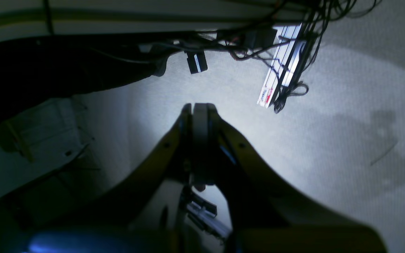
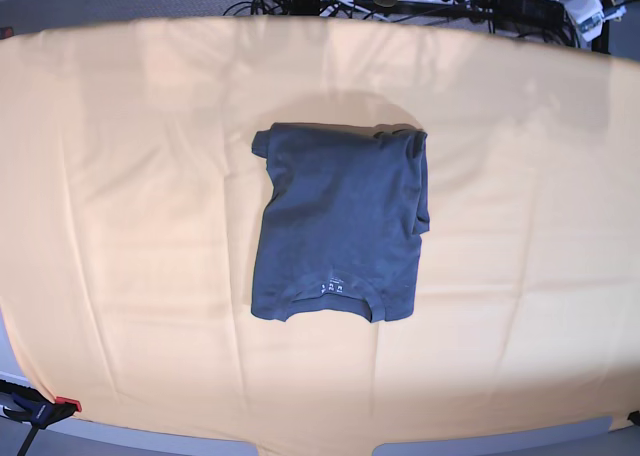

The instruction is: Fold the T-shirt properly

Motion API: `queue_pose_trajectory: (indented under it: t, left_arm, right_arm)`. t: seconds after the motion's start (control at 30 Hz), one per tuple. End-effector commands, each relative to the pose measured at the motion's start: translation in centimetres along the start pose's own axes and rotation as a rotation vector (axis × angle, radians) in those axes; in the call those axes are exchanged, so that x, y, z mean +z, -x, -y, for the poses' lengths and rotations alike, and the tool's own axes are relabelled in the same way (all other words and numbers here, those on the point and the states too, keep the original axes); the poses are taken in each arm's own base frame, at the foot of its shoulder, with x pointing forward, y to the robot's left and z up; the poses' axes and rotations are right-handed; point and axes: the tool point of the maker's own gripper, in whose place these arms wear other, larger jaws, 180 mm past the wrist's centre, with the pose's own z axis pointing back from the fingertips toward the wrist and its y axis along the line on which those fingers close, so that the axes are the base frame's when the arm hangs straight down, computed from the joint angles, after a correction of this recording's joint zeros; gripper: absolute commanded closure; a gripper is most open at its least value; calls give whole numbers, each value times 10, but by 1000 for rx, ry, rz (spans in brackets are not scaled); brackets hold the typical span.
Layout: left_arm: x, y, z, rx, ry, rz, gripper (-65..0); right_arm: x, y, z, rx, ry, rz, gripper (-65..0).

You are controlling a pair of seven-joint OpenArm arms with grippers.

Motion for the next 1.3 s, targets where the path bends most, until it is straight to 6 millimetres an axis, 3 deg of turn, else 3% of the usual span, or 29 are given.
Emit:
queue_pose_trajectory:
  t: [0.0, 0.1, 0.27, 0.4, 0.57, 0.73, 0.9, 1.13, 1.27]
  left_arm:
    - [-4, 4, 10, 15, 40, -3, 0]
    - [-22, 15, 29, 79, 141, 7, 0]
    - [-55, 43, 62, 222, 345, -24, 0]
    - [-80, 85, 63, 284, 358, -165, 0]
    - [-106, 120, 39, 393, 314, -251, 0]
    - [-126, 134, 9, 492, 272, -253, 0]
    - [-145, 148, -36, 573, 128, -246, 0]
    - [-152, 153, -75, 591, 22, -247, 0]
    - [-154, 145, -98, 588, -61, -210, 0]
  right_arm:
    - [2, 4, 2, -17, 5, -3, 0]
    - [1, 12, 18, -83, 34, 12, 0]
    - [-5, 45, 45, -189, 71, -58, 0]
    - [-21, 60, 67, -241, 62, -102, 0]
    - [-49, 77, 93, -269, 77, -162, 0]
    - [-68, 87, 125, -247, 154, -209, 0]
    - [-81, 99, 155, -205, 255, -277, 0]
    - [-70, 127, 211, -178, 563, -421, 0]
    - [-71, 128, 226, -181, 639, -437, 0]
